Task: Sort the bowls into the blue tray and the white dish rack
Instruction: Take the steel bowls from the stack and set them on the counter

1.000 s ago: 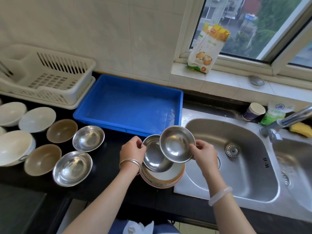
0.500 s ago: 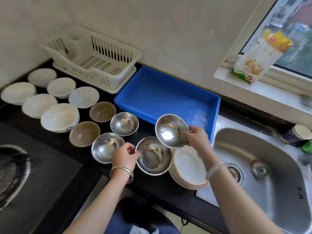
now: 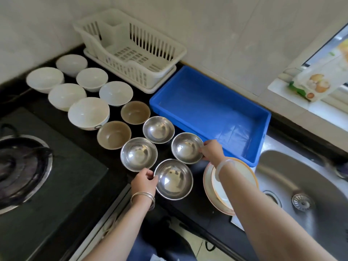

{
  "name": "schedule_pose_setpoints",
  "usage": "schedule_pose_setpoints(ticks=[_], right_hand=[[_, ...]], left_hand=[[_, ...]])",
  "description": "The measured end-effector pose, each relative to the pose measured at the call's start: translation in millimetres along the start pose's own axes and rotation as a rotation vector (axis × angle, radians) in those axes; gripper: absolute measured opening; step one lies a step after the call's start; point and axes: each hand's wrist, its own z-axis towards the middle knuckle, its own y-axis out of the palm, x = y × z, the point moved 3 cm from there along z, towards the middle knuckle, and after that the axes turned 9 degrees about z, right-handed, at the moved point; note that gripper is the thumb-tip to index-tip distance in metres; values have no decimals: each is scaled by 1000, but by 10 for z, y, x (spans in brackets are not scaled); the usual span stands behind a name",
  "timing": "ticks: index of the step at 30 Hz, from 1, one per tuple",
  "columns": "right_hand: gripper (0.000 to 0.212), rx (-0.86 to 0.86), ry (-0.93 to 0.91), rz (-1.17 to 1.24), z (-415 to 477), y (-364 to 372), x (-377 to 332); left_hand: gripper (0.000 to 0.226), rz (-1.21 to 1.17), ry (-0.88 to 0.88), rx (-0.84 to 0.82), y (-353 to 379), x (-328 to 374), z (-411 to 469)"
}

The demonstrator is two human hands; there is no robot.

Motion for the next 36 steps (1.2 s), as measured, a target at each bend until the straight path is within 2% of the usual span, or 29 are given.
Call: schedule_pose_setpoints(ticks=[8, 13, 26, 30, 33, 35, 36], right_hand=[[26, 10, 75, 44, 108, 95, 54], [20, -6, 126, 138, 143, 135, 73], [15, -38, 164, 287, 182, 163, 110], [13, -51, 118, 217, 111, 130, 60], [20, -36, 20, 80, -6, 71, -32], [10, -25, -54, -7, -125, 9, -66], [21, -5, -85, -12, -188, -36, -60]], left_hand=[[12, -121, -127, -81, 63, -116, 56], [11, -353, -285, -187, 89, -145, 45], [8, -472, -336, -177, 107, -161, 123], [6, -433, -316, -170, 94, -166, 127], [15, -290, -247, -125, 19, -145, 122], [16, -194, -185, -91, -72, -109, 101], [16, -141, -147, -75, -118, -80, 90]])
